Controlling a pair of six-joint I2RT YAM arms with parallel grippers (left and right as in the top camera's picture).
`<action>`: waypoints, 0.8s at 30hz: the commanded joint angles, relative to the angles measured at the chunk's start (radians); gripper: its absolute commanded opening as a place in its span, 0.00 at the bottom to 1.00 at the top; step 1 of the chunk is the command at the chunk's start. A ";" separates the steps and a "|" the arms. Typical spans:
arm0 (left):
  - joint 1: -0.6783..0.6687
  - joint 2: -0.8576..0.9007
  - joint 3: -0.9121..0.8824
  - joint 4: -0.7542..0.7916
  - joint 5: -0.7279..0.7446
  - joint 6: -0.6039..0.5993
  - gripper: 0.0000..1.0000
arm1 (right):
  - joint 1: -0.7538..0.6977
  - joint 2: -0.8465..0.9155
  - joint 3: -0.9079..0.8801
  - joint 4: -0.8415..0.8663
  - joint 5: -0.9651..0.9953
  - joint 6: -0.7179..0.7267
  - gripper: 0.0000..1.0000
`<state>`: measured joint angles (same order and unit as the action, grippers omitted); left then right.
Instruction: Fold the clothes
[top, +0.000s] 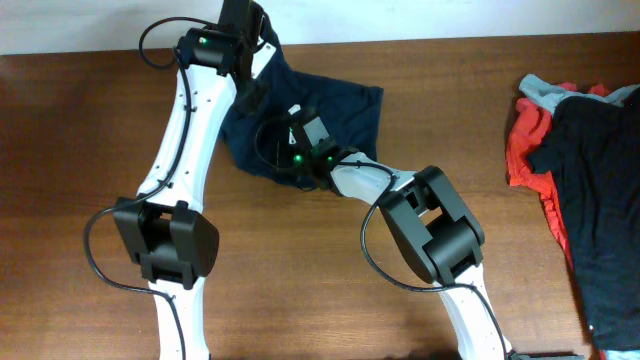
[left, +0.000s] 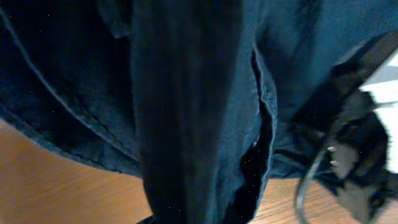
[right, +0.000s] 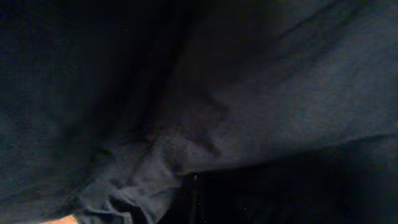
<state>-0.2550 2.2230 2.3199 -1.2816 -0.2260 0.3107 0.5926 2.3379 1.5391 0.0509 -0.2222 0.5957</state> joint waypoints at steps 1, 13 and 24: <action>0.002 -0.011 0.024 0.018 0.126 -0.042 0.00 | 0.031 0.049 -0.002 -0.012 -0.011 0.016 0.04; -0.016 -0.011 0.024 0.069 0.224 -0.142 0.00 | 0.027 0.043 -0.002 -0.004 -0.037 0.015 0.04; -0.015 -0.011 0.024 0.065 0.222 -0.142 0.01 | -0.026 -0.166 0.005 -0.150 -0.028 -0.091 0.04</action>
<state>-0.2615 2.2230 2.3199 -1.2285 -0.0433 0.1856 0.5903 2.2883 1.5406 -0.0513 -0.2562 0.5385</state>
